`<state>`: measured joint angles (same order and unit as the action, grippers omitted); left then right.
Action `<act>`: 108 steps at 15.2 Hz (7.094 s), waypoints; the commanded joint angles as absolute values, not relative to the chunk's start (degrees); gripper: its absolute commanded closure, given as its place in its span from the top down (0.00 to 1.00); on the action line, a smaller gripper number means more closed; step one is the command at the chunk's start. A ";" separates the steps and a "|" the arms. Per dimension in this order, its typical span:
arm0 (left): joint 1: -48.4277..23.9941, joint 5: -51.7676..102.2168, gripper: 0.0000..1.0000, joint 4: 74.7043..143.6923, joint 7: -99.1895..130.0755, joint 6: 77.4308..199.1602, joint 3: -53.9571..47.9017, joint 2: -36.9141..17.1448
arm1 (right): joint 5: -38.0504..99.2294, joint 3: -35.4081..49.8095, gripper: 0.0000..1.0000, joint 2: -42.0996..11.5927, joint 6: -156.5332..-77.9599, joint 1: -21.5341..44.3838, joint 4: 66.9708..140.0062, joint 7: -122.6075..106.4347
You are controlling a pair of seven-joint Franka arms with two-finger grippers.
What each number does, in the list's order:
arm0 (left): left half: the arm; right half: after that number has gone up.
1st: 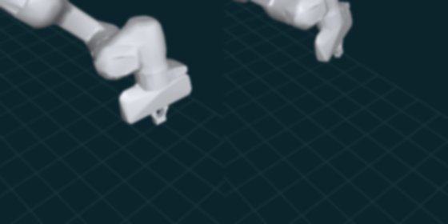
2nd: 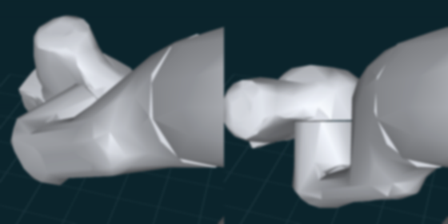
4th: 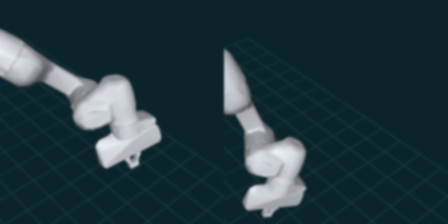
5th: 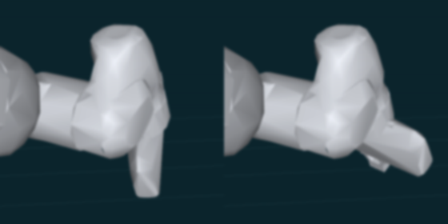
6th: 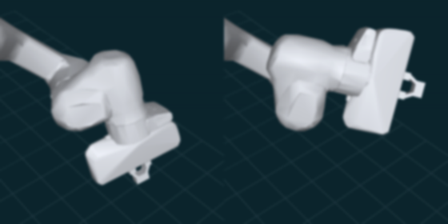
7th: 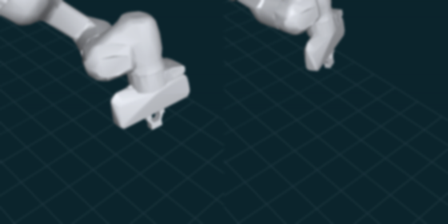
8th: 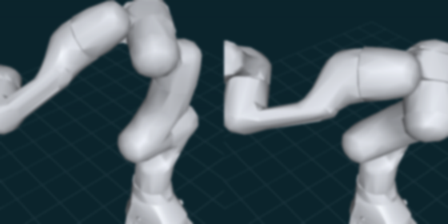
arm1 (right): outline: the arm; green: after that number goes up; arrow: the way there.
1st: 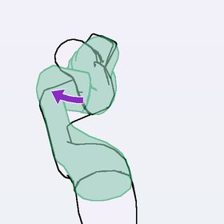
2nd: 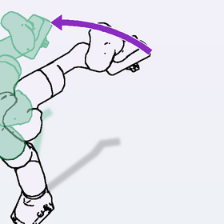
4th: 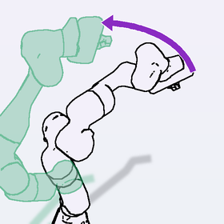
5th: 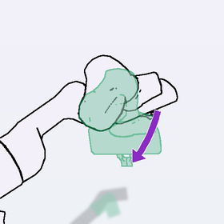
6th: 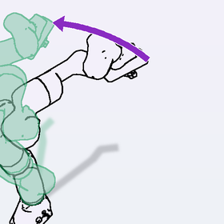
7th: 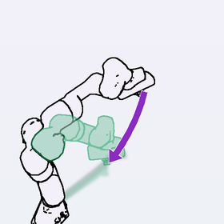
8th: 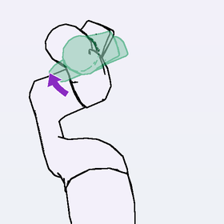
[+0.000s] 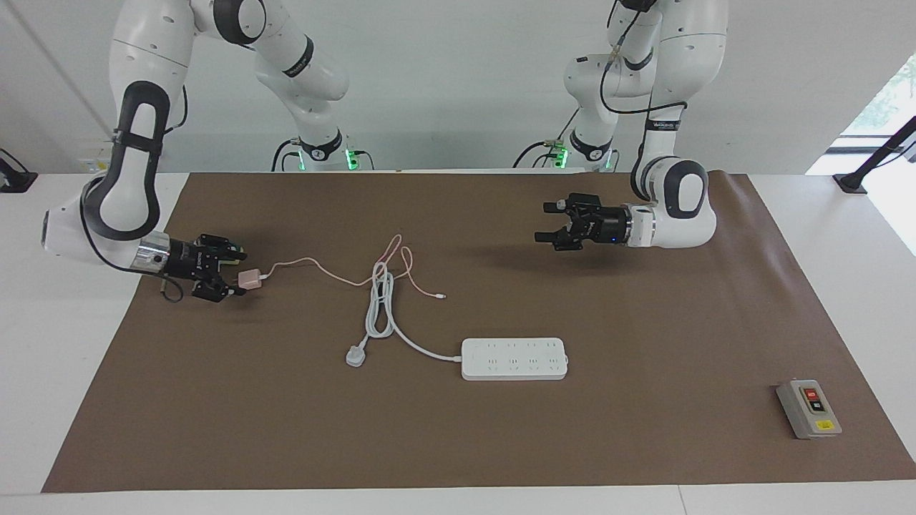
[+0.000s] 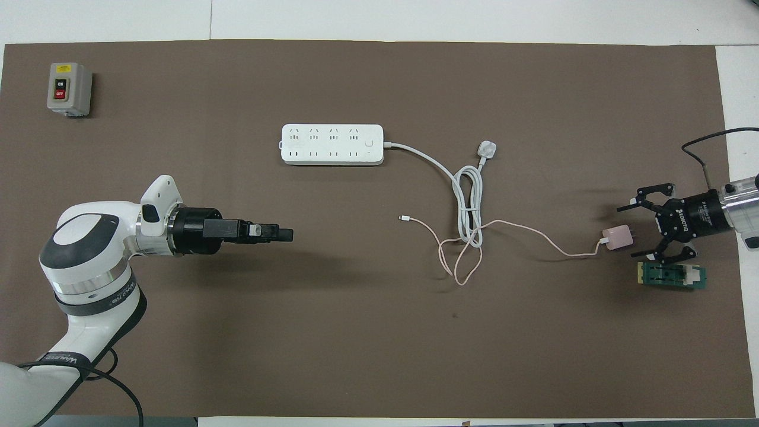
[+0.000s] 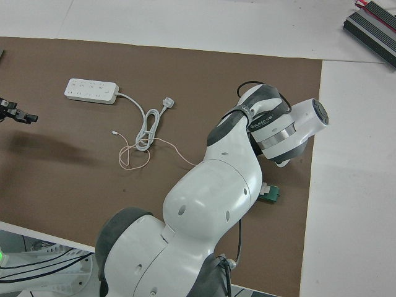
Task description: Plug charger into power strip
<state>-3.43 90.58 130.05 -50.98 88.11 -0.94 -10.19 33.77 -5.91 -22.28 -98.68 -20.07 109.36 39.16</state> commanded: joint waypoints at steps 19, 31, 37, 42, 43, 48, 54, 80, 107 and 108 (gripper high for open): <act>-8.96 97.29 1.00 126.74 -46.41 96.94 -0.62 -14.68 | 32.52 -5.89 1.00 -22.24 -104.68 -20.21 113.82 35.16; -9.93 98.09 1.00 124.72 -46.49 96.68 -0.62 -16.43 | 32.43 -5.89 0.27 -22.24 -104.15 -20.83 113.56 33.93; -9.93 98.09 1.00 124.19 -46.49 96.42 -0.62 -17.14 | 35.23 -5.71 0.10 -22.41 -99.24 -20.22 109.08 35.50; -9.93 98.09 1.00 123.93 -46.49 96.33 -0.62 -17.14 | 39.45 -5.01 0.10 -22.15 -93.70 -19.08 103.46 42.44; -9.93 98.09 1.00 123.93 -46.49 96.33 -0.62 -17.14 | 40.33 -5.01 0.10 -21.80 -93.34 -17.94 102.66 44.28; -9.76 98.09 1.00 123.66 -46.58 95.28 -0.62 -17.23 | 44.12 -5.01 0.05 -19.25 -93.34 -11.00 98.09 58.60; -9.67 98.09 1.00 123.66 -47.02 94.22 -0.62 -18.11 | 46.67 -5.01 0.05 -16.79 -95.70 -3.61 97.82 63.97; -9.93 97.47 1.00 121.82 -50.27 97.03 -0.35 -19.34 | 58.53 -5.01 0.05 -12.30 -114.15 15.11 105.38 71.80; -11.25 91.93 1.00 119.71 -45.27 109.32 -0.09 -11.43 | 64.78 -4.92 0.00 -13.10 -132.72 27.95 108.19 78.22; -11.77 91.93 1.00 119.62 -44.83 110.29 -0.09 -11.25 | 64.78 -5.01 0.00 -13.10 -132.71 27.95 108.19 78.22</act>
